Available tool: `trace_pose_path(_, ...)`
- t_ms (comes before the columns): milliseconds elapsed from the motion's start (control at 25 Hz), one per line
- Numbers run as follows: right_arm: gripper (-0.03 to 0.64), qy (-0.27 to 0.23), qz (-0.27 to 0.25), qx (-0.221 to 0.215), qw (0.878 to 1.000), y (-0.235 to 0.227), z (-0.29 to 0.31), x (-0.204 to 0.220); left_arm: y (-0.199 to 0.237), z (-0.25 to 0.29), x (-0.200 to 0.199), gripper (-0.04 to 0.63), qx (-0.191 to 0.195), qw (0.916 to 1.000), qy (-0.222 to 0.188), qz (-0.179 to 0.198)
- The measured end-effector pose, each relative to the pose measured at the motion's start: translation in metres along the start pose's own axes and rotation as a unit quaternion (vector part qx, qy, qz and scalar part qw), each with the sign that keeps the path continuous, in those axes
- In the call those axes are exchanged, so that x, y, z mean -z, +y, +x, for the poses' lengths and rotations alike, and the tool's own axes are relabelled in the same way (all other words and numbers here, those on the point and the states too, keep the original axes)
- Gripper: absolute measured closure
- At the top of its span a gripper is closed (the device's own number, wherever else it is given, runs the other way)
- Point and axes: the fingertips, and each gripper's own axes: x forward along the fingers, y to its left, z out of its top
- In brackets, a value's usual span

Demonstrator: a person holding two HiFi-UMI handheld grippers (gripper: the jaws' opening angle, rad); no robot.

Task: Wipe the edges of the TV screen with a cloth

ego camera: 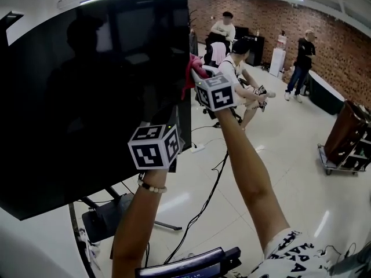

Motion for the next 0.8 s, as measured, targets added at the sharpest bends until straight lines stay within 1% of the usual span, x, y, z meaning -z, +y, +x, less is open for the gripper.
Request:
trace_pose_path(200,0.555,0.027,0.026,0.001,0.999,0.014,-0.007,0.061,-0.003,-0.003,0.040,0.595,-0.013,0.9998,0.014,0.002)
trace_pose_path(400,0.555,0.057,0.042,-0.010,0.997,0.029,-0.013,0.113,0.001,-0.002,0.082,0.595,-0.022,0.9987,0.040,-0.023)
trace_pose_path(520,0.554,0.075,0.046,-0.019,0.996,0.038,-0.015,0.141,0.002,-0.002,0.108,0.595,-0.026,0.9978,0.054,-0.030)
trace_pose_path(800,0.555,0.112,0.071,-0.042,0.990,0.063,-0.020,0.210,-0.004,-0.010,0.163,0.595,-0.018,0.9963,0.060,-0.059)
